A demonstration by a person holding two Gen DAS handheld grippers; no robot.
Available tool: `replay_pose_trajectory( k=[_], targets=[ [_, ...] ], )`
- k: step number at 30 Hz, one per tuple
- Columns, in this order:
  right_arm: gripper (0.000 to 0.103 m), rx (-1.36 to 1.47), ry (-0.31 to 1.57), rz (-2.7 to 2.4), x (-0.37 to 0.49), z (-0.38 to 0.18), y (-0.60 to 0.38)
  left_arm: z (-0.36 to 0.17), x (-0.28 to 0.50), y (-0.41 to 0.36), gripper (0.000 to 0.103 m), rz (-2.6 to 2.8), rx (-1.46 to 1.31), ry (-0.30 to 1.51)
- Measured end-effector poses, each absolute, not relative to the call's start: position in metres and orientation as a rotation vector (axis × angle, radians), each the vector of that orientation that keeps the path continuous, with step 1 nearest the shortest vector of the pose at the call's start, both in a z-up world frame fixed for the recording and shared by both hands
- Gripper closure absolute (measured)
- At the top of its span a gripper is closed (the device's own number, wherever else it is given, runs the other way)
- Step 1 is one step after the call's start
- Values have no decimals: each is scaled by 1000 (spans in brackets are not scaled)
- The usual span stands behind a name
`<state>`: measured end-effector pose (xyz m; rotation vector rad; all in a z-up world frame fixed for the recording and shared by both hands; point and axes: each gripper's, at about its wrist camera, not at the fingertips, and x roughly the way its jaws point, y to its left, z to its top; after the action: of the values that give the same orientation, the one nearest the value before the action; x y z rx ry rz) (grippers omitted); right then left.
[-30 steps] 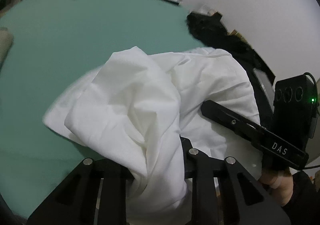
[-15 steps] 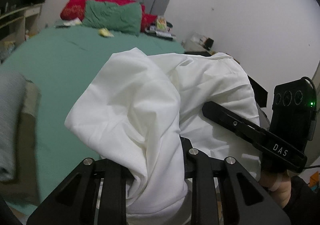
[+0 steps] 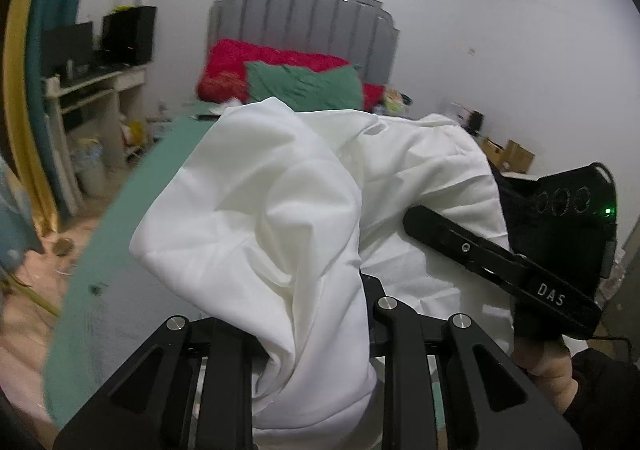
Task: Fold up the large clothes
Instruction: 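Carry the folded garment with both tools and place it on the grey clothes stack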
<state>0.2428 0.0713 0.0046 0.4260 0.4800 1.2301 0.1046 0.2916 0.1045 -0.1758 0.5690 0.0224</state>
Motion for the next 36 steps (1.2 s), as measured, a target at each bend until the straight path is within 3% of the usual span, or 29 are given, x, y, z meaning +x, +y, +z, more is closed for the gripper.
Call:
replay_pose_trajectory(
  k=[5, 8, 11, 13, 17, 19, 21, 23, 36],
  targets=[
    [80, 493, 603, 1263, 246, -16, 145, 97, 104, 353, 67, 142, -138, 629],
    [78, 487, 830, 1197, 255, -74, 182, 48, 112, 378, 63, 287, -83, 758],
    [70, 469, 1035, 1112, 259, -142, 202, -11, 116, 406, 63, 358, -126, 901],
    [69, 428, 943, 1152, 254, -148, 198, -34, 104, 417, 61, 365, -164, 887],
    [58, 290, 907, 1169, 248, -134, 198, -43, 88, 433, 60, 449, -199, 869],
    [46, 214, 877, 1154, 242, -126, 191, -41, 82, 439, 60, 451, -255, 862],
    [24, 167, 852, 1107, 243, -122, 185, -34, 74, 436, 60, 481, -239, 857],
    [15, 140, 837, 1052, 249, -121, 169, -32, 62, 437, 60, 539, -227, 838],
    [10, 65, 888, 989, 235, -106, 122, -6, 11, 353, 58, 533, -274, 727]
  ],
)
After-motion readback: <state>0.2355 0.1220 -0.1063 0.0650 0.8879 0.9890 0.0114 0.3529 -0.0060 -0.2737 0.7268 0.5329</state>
